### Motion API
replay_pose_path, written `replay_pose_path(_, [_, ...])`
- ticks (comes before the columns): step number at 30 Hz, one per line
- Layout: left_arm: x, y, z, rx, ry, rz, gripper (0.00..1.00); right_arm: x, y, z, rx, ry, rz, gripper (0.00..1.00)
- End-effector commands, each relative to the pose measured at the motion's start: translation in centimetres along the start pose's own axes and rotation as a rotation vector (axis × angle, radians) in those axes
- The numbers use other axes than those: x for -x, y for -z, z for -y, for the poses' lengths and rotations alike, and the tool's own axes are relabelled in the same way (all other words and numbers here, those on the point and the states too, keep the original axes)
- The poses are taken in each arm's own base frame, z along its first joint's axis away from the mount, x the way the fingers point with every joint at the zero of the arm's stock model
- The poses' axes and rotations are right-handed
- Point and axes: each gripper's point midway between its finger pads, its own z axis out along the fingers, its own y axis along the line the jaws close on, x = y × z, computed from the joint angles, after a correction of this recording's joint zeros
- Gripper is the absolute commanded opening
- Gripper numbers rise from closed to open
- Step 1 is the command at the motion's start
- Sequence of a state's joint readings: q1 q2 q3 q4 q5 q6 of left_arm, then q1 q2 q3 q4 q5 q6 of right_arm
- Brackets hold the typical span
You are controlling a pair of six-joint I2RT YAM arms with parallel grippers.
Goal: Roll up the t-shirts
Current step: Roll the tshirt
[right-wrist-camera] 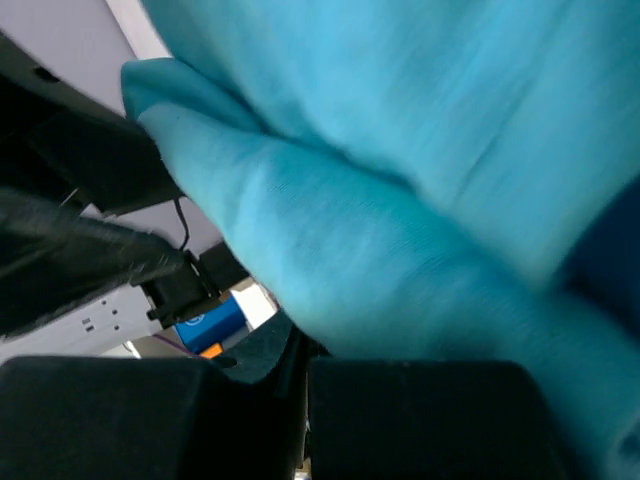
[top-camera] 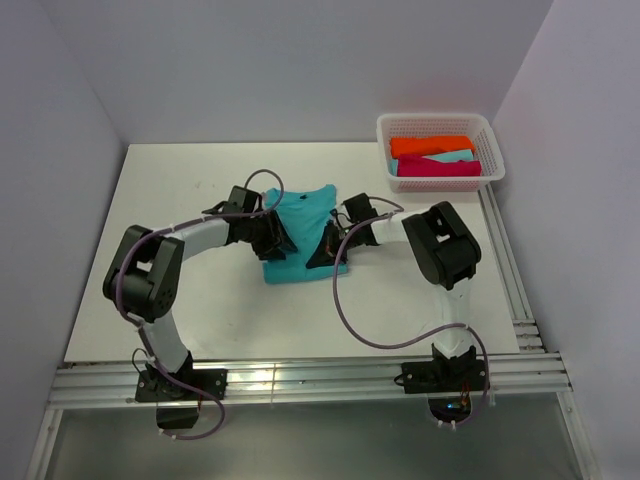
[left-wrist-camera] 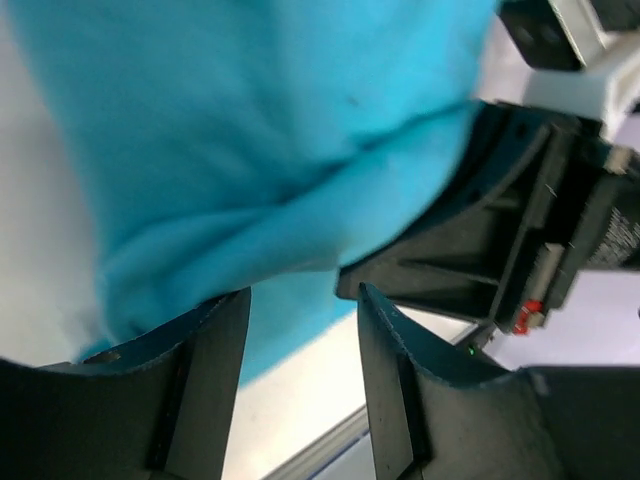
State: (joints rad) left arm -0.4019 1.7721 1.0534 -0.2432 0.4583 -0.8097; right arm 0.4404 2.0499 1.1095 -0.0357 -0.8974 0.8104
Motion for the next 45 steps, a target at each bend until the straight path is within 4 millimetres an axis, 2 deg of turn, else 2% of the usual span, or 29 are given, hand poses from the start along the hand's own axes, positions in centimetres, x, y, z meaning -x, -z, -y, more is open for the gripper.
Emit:
replay_pose_path(1, [2.3,-0.8,-0.4,-0.017,0.012,0.041,0.52,1.7,-0.3,-0.6,0.033,0.005,0.037,0.00])
replay_pose_path(4, [3.9,-0.2,-0.5,-0.030,0.040,0.087,0.52,1.9,-0.2,0.4,0.026,-0.013,0.043,0.00])
replay_pose_path(6, [4.9,0.3,-0.1,-0.040,0.036,0.113,0.53,2.0,0.2,-0.1,0.051,0.005,0.049,0.00])
replay_pose_path(11, [5.8,1.3,0.9,-0.028,0.008,0.130,0.52,2.4,2.0,-3.8,0.111,0.092,0.086,0.00])
replay_pose_path(15, [6.3,2.9,2.7,-0.069,-0.019,0.164,0.53,3.4,2.7,-6.4,0.160,0.127,0.106,0.00])
replay_pose_path(18, [6.2,3.9,3.1,-0.073,-0.029,0.177,0.53,4.4,2.4,-6.8,0.164,0.123,0.113,0.00])
replay_pose_path(21, [5.9,4.6,3.4,-0.080,-0.036,0.184,0.53,5.8,1.5,-5.8,0.149,0.094,0.129,0.00])
replay_pose_path(26, [5.3,5.1,4.3,-0.135,-0.049,0.181,0.53,7.2,-0.5,-1.8,0.073,0.013,0.135,0.00])
replay_pose_path(28, [5.2,5.1,4.6,-0.150,-0.057,0.174,0.53,7.1,-0.9,-0.5,0.045,-0.015,0.126,0.00])
replay_pose_path(31, [4.9,5.1,4.7,-0.166,-0.064,0.169,0.53,7.1,-0.7,-0.4,0.065,-0.013,0.130,0.00])
replay_pose_path(33, [5.0,5.1,4.8,-0.170,-0.072,0.169,0.53,7.4,-0.2,-1.4,0.092,0.012,0.140,0.00])
replay_pose_path(39, [5.3,5.7,6.0,-0.214,-0.124,0.180,0.53,7.7,2.5,-6.2,0.202,0.147,0.190,0.00])
replay_pose_path(40, [5.1,5.7,6.1,-0.224,-0.130,0.176,0.53,7.2,3.2,-7.3,0.226,0.177,0.187,0.00])
replay_pose_path(42, [4.6,5.6,6.4,-0.256,-0.141,0.164,0.53,6.4,3.7,-7.8,0.246,0.203,0.187,0.00])
replay_pose_path(43, [4.5,5.5,6.5,-0.269,-0.146,0.163,0.53,5.8,4.4,-8.7,0.264,0.227,0.192,0.00])
replay_pose_path(44, [3.7,5.2,6.1,-0.278,-0.134,0.138,0.53,4.9,4.6,-8.1,0.263,0.213,0.180,0.00])
replay_pose_path(45, [3.4,5.3,6.8,-0.312,-0.153,0.145,0.52,4.3,4.8,-8.2,0.268,0.222,0.180,0.00])
